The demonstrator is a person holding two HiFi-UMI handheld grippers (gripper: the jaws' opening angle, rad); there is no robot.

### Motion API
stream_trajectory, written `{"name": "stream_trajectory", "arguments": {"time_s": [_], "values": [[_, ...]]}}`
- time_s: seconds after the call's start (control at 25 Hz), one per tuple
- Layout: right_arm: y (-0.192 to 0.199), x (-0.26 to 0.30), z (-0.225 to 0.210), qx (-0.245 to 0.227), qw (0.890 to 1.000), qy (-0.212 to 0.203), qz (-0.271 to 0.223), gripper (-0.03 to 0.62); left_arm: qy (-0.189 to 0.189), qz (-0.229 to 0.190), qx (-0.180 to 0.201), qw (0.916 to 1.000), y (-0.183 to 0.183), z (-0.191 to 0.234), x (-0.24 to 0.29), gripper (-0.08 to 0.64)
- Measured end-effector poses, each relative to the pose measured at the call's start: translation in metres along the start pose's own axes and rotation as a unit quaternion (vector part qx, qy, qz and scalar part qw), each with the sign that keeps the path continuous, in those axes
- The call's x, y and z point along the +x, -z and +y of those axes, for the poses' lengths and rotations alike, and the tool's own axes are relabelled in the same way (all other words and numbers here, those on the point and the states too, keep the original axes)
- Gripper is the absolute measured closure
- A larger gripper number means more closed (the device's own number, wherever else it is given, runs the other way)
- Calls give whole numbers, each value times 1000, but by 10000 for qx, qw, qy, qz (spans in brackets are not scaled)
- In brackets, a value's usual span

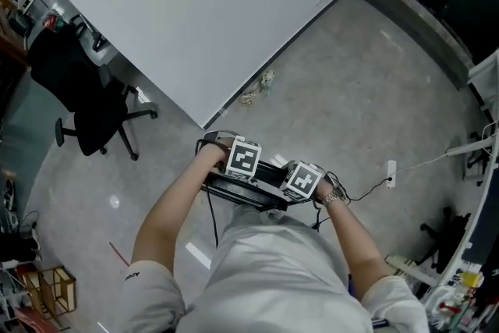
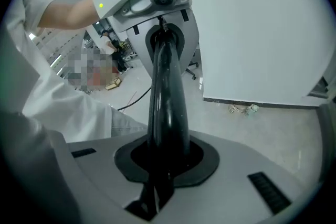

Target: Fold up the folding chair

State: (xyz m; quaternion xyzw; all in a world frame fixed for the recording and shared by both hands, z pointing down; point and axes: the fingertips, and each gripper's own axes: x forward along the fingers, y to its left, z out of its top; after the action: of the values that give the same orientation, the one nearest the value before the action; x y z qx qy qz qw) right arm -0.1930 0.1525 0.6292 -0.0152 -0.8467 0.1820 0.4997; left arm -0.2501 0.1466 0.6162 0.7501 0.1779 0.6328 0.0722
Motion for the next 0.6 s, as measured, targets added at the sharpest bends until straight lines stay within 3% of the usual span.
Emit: {"name": "stream_trajectory", "arguments": {"time_s": [0.24, 0.6], "values": [[-19, 11, -6, 464, 9986, 266, 34, 543, 120, -68, 527, 9985, 20, 14, -4, 486], [-16, 4, -31, 888, 9949, 485, -33, 543, 265, 4, 1037, 9943, 15, 44, -8, 490]]}}
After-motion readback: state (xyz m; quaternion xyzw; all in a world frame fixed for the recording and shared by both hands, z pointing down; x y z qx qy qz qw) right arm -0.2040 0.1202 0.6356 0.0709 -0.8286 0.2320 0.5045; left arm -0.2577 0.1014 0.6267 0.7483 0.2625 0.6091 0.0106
